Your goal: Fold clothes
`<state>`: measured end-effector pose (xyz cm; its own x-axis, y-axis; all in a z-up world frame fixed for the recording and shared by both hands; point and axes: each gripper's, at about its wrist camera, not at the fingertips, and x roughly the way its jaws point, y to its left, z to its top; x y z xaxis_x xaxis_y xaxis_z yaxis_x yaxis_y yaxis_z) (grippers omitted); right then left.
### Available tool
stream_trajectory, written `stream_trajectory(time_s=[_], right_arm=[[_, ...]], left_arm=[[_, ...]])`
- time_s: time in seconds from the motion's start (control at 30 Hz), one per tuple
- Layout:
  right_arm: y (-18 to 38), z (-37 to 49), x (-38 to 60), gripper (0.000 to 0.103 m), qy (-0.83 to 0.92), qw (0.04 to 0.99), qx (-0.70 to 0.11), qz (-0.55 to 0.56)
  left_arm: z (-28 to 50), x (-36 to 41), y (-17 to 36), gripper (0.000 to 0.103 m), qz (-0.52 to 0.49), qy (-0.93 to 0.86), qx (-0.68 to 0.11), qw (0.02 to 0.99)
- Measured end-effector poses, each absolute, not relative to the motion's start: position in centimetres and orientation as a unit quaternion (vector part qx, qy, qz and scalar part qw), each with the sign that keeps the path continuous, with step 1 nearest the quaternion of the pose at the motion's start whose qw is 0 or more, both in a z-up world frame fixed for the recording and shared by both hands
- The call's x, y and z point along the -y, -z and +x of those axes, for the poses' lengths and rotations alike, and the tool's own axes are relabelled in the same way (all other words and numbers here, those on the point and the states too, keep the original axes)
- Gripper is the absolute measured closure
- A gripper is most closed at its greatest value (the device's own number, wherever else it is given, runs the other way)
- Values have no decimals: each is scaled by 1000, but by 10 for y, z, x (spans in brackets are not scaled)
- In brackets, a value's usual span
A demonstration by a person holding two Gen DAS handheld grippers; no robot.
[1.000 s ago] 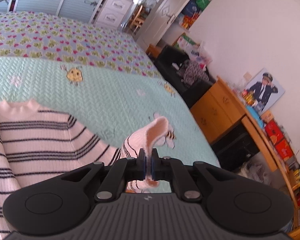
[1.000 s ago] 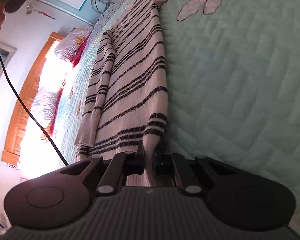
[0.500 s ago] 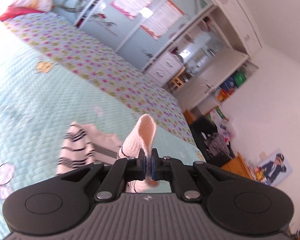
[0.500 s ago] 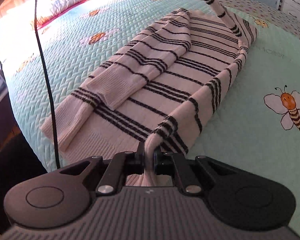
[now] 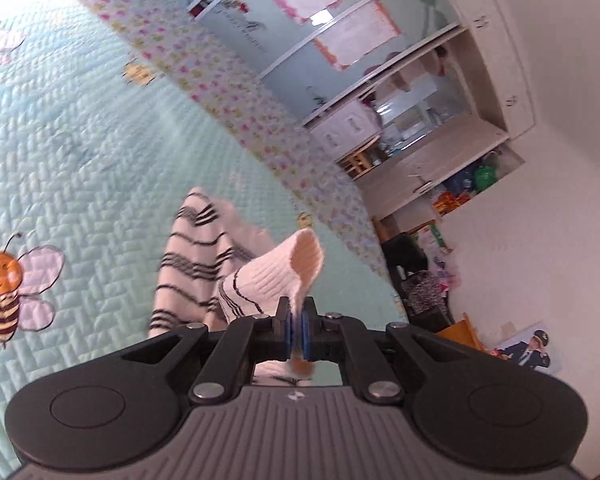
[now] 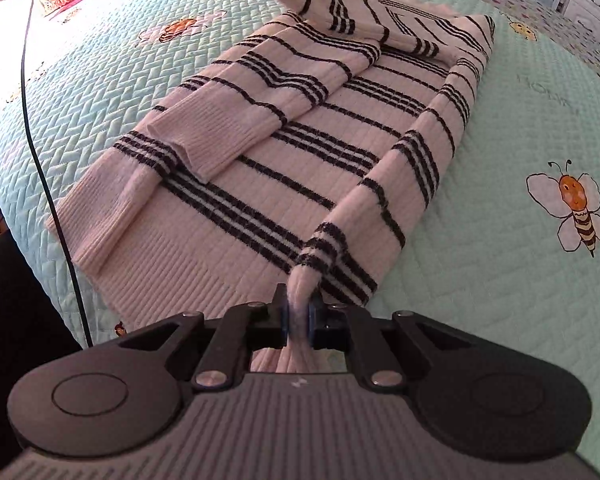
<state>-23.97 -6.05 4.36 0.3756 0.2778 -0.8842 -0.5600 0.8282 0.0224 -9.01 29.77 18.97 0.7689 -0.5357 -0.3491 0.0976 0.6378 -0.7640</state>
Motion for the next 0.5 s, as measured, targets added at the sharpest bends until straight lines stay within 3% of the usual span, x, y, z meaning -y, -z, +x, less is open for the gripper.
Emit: stream_trajectory(time_s=[0.17, 0.5], right_arm=[[-45, -241, 56, 93, -249, 821, -495, -138], [-51, -241, 53, 90, -259, 819, -487, -158]], left_arm=[[-123, -300, -229, 99, -360, 187, -230, 885], [-127, -349, -144, 100, -385, 65, -298, 871]])
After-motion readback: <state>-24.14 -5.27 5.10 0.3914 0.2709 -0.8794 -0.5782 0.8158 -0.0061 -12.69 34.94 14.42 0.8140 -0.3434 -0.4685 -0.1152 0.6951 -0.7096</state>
